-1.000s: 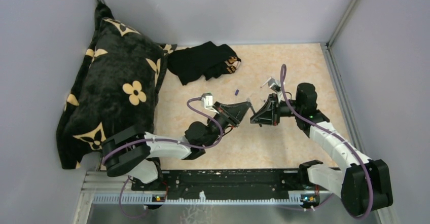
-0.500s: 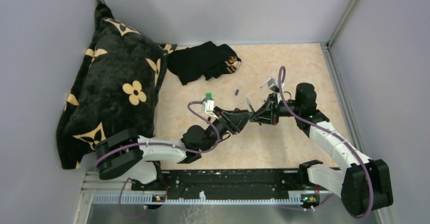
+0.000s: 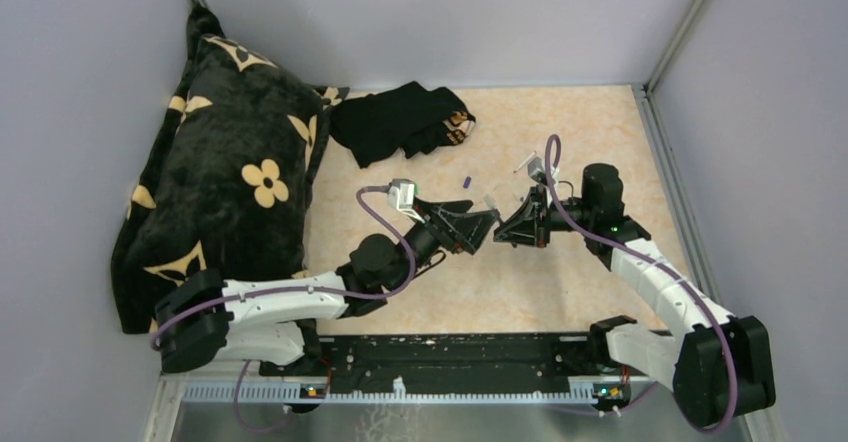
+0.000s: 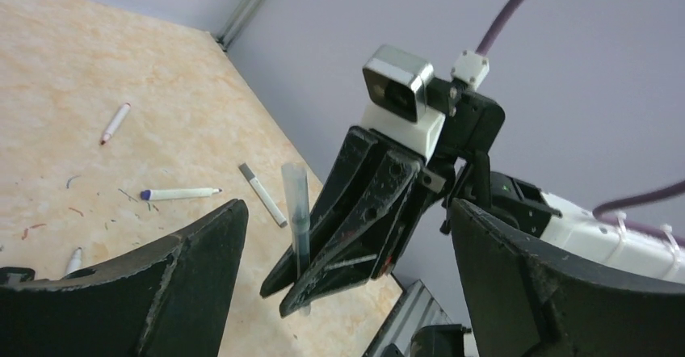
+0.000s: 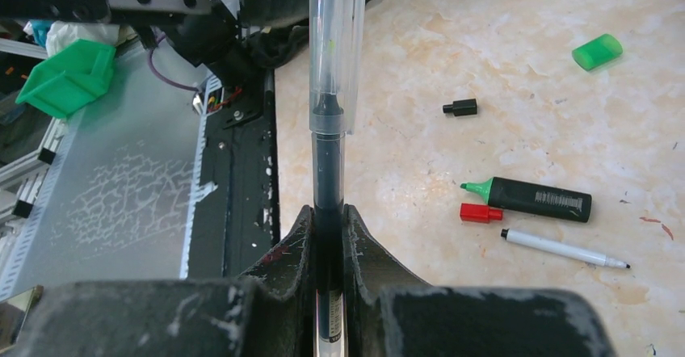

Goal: Insert the pens into the pen caps
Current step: Insert the pen cap onto the pen, then press the pen cap onto the pen.

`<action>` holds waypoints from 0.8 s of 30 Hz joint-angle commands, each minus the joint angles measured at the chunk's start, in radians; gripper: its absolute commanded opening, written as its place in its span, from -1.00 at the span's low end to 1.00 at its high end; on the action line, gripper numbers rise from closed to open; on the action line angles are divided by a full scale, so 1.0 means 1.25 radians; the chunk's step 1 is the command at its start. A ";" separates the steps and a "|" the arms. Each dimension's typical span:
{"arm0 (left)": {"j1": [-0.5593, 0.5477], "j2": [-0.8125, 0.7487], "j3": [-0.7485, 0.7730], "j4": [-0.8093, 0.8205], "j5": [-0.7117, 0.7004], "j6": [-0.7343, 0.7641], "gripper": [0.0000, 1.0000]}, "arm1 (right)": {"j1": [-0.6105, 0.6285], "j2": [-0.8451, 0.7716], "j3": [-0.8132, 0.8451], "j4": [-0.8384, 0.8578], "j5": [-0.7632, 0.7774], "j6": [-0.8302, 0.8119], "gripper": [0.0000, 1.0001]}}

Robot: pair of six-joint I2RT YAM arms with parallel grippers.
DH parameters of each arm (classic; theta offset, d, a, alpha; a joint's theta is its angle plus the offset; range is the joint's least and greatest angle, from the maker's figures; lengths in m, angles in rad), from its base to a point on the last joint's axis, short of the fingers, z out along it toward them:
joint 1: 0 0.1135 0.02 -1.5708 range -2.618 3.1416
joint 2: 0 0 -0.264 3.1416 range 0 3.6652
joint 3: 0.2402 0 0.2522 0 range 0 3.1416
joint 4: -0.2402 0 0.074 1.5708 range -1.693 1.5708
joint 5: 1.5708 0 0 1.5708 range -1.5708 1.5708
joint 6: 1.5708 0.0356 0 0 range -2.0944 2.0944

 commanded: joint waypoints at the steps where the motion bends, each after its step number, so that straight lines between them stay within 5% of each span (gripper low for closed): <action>1: 0.011 -0.025 0.111 -0.275 -0.067 -0.040 0.96 | 0.005 -0.021 0.040 -0.001 -0.003 -0.035 -1.00; 4: 0.017 -0.014 0.176 -0.398 -0.097 -0.093 0.89 | 0.005 -0.022 0.040 0.000 -0.002 -0.033 -1.00; 9: 0.023 0.023 0.265 -0.532 -0.151 -0.150 0.44 | 0.005 -0.022 0.040 0.001 -0.003 -0.032 -1.00; 24: 0.028 0.106 0.349 -0.583 -0.129 -0.188 -0.29 | 0.007 -0.019 0.038 0.007 0.003 -0.025 -1.00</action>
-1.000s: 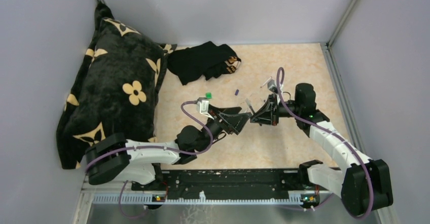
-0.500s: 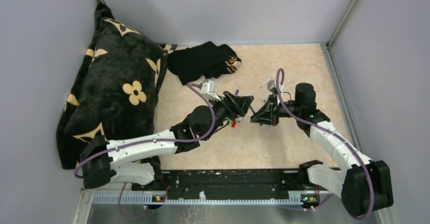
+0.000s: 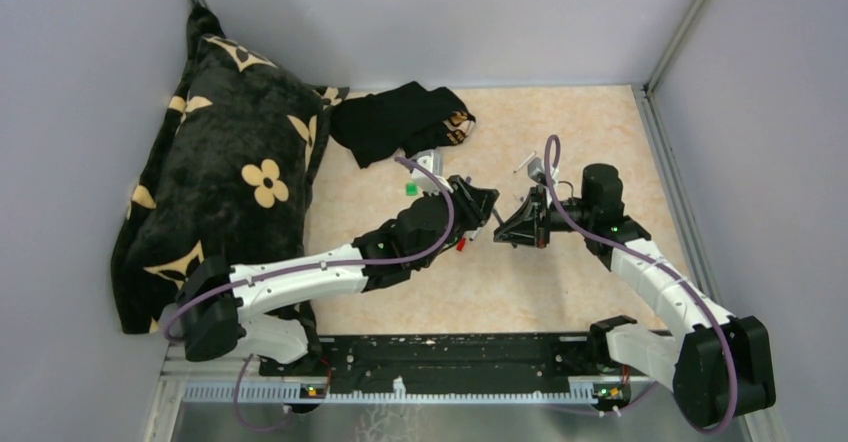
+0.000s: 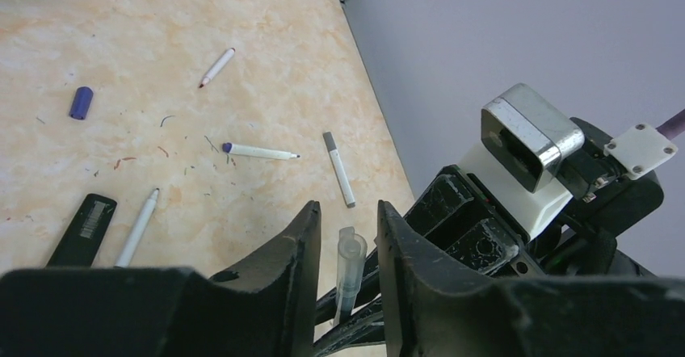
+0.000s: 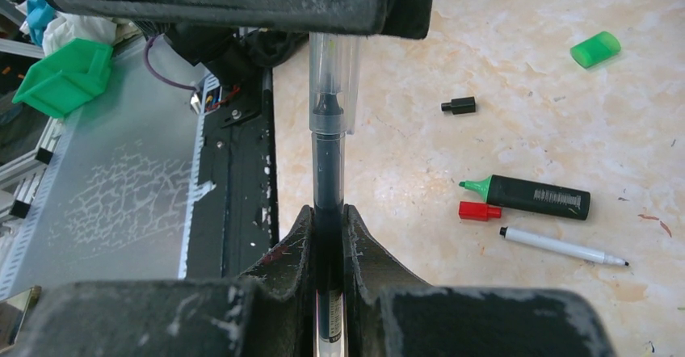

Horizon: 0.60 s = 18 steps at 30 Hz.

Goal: Insert the pens into the pen caps
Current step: Press the pen cap onto the pen.

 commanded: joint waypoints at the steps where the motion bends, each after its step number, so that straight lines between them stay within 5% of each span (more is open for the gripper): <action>1: 0.006 0.013 0.021 -0.036 0.017 -0.041 -0.36 | 0.004 -0.017 0.038 0.018 0.000 -0.013 -1.00; 8: 0.009 0.034 0.015 -0.052 0.082 -0.082 -1.00 | 0.004 -0.023 0.041 0.016 0.017 -0.012 -1.00; 18: 0.000 0.133 -0.047 -0.025 0.327 -0.168 -1.00 | 0.017 -0.032 0.101 -0.030 0.188 -0.081 -1.00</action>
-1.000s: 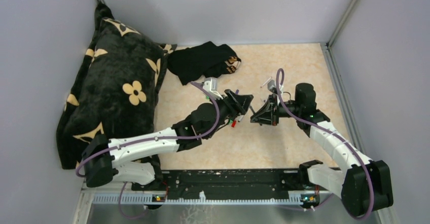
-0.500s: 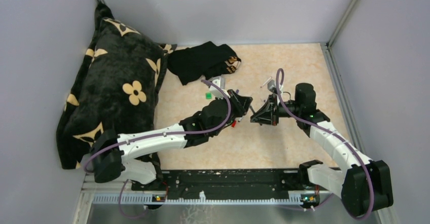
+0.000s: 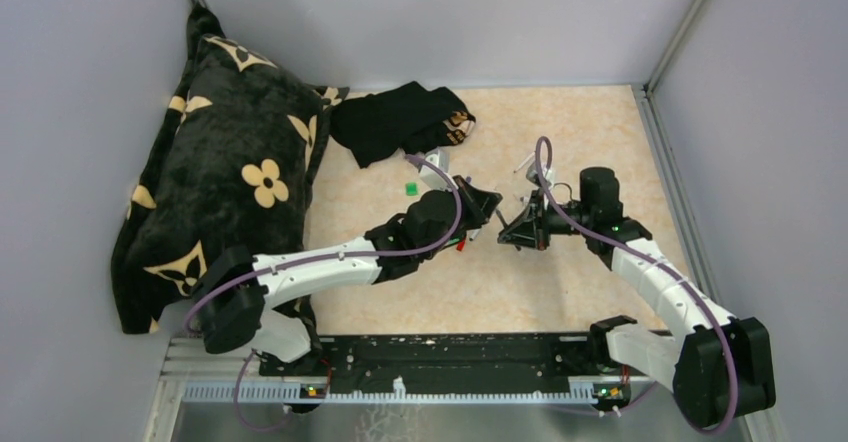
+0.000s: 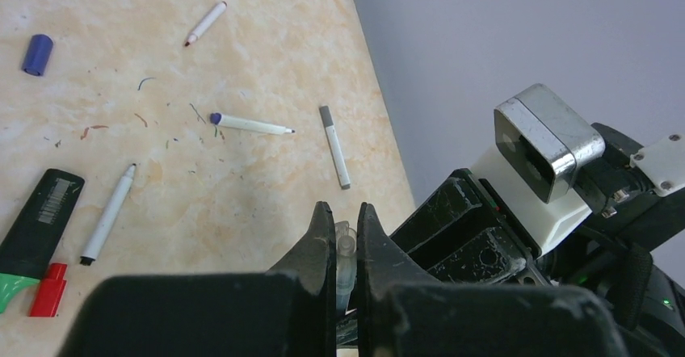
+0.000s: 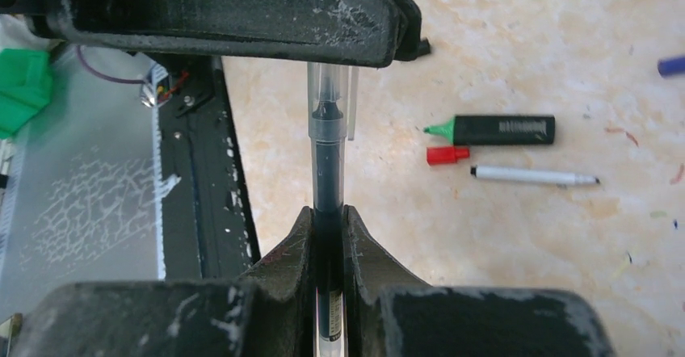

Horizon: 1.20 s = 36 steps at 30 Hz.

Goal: Insert the pens into the pen caps
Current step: Press the pen cap onto the pen.

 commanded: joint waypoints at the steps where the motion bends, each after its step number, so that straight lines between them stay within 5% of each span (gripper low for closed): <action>1: -0.039 0.074 -0.047 -0.043 0.239 -0.072 -1.00 | 0.017 -0.030 0.099 0.076 0.109 -0.036 -1.00; 10: -0.048 0.098 -0.186 0.203 0.448 -0.099 -1.00 | 0.005 0.021 0.083 0.281 -0.017 0.134 -1.00; 23: -0.047 0.131 -0.189 0.239 0.533 -0.087 -1.00 | -0.008 -0.010 0.129 0.129 0.354 -0.045 -1.00; 27: -0.045 0.128 -0.196 0.224 0.534 -0.063 -1.00 | -0.081 0.010 0.087 0.305 0.077 0.180 -1.00; 32: -0.044 0.139 -0.201 0.276 0.541 -0.069 -1.00 | -0.080 0.002 0.074 0.278 0.125 0.141 -1.00; 36: -0.043 0.142 -0.198 0.322 0.536 -0.073 -1.00 | -0.063 -0.003 0.040 0.303 0.015 0.134 -1.00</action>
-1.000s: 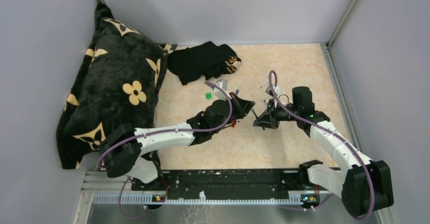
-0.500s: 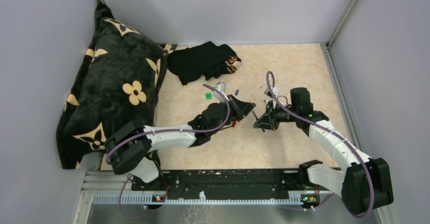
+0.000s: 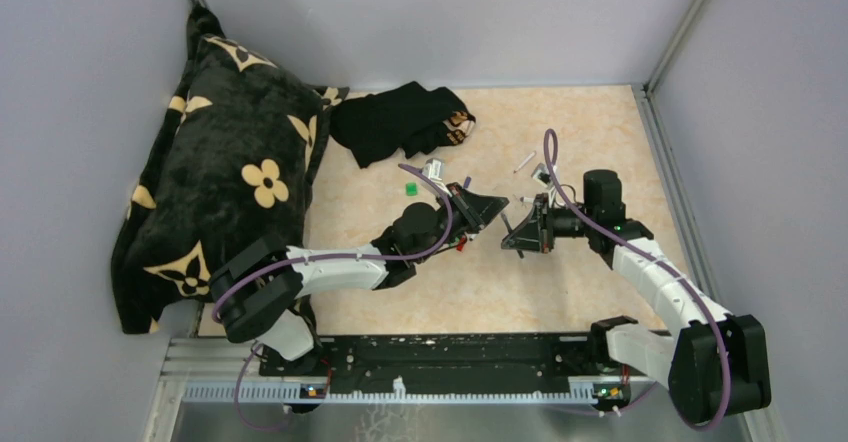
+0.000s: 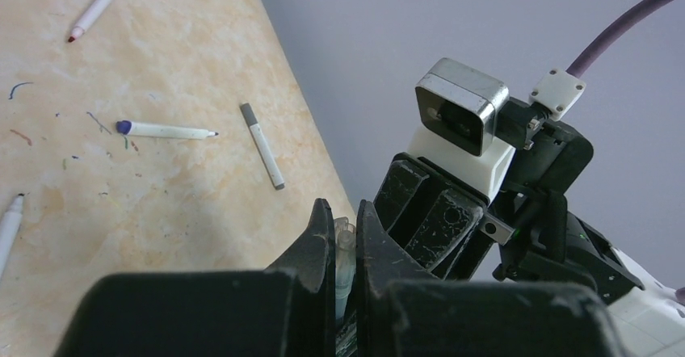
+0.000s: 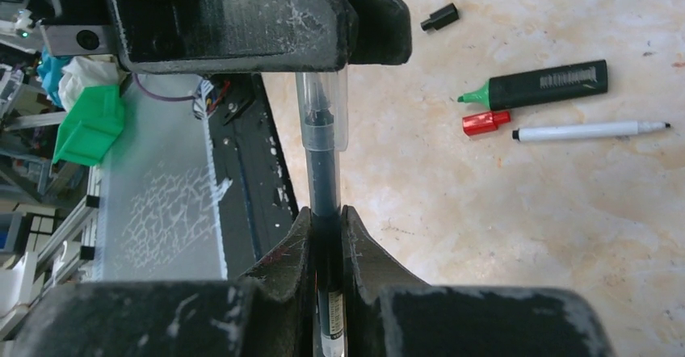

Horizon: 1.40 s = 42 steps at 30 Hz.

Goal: Insert the pens into the pen caps
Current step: Press the pen cap onto the pen, then place the pen at the center of the board.

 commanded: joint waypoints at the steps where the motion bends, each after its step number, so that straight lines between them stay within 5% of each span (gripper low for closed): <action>1: -0.092 0.041 -0.038 -0.093 0.349 -0.031 -1.00 | 0.001 -0.023 0.045 0.333 0.011 -0.008 -1.00; 8: -0.073 -0.002 -0.060 -0.056 0.314 -0.031 -0.96 | 0.041 -0.018 0.067 0.169 -0.005 -0.191 -1.00; 24: -0.031 -0.236 -0.134 -0.094 0.132 0.122 0.34 | 0.041 -0.008 0.074 0.057 -0.045 -0.302 -1.00; 34: -0.029 -0.391 -0.210 -0.162 0.085 0.294 0.54 | -0.002 -0.015 0.089 -0.042 -0.018 -0.417 -1.00; 42: -0.024 -0.431 -0.265 -0.163 0.059 0.329 0.55 | -0.089 -0.006 0.073 -0.045 0.169 -0.403 -1.00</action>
